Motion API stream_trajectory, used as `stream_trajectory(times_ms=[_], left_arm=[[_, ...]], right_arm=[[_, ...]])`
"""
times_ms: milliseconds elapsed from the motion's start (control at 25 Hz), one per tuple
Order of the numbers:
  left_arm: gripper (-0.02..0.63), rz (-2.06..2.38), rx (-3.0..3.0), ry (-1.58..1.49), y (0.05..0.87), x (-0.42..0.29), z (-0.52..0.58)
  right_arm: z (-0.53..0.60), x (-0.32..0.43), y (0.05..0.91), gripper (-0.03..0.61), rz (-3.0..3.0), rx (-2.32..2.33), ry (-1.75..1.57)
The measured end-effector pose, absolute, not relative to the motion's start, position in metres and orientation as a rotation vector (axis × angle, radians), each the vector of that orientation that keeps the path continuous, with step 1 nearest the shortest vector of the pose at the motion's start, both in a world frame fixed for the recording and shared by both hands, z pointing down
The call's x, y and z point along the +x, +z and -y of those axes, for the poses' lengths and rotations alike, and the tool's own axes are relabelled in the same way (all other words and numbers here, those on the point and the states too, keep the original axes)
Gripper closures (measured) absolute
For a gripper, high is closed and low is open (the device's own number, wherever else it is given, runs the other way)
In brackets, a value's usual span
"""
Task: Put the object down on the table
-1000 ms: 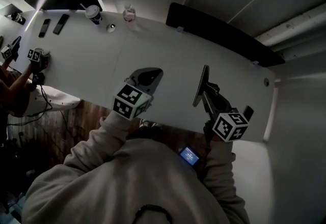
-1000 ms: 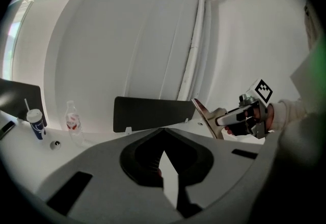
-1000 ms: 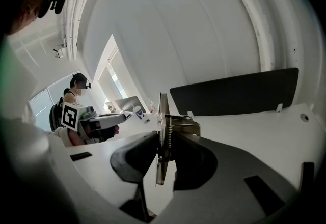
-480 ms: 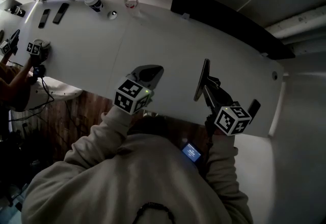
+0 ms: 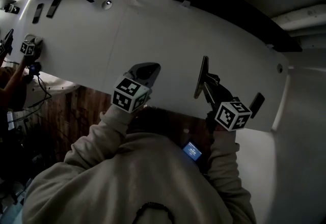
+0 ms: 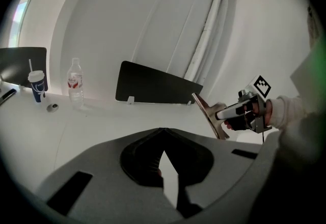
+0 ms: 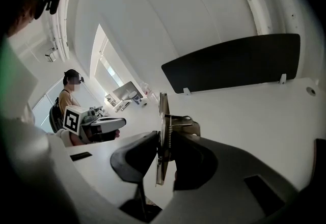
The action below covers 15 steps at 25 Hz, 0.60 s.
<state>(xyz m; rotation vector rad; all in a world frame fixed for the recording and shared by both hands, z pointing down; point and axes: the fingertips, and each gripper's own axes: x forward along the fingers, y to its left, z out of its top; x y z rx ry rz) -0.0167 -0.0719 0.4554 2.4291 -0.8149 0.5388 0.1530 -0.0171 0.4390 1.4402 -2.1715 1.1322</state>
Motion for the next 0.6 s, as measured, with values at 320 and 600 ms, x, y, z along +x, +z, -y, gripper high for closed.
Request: stream_trajectory(times_ms=[320,600], left_arm=[[0.618,0.744,2.374,0.616,0.497,-0.007,0.057],[0.618,0.693,2.303,0.642,0.531,0.006,0.040]], right_arm=[[0.015,0.153,0.479,0.476,2.143,1.422,1.210],[0.008,0.156,0.512,0.476,2.105,1.394,1.275]])
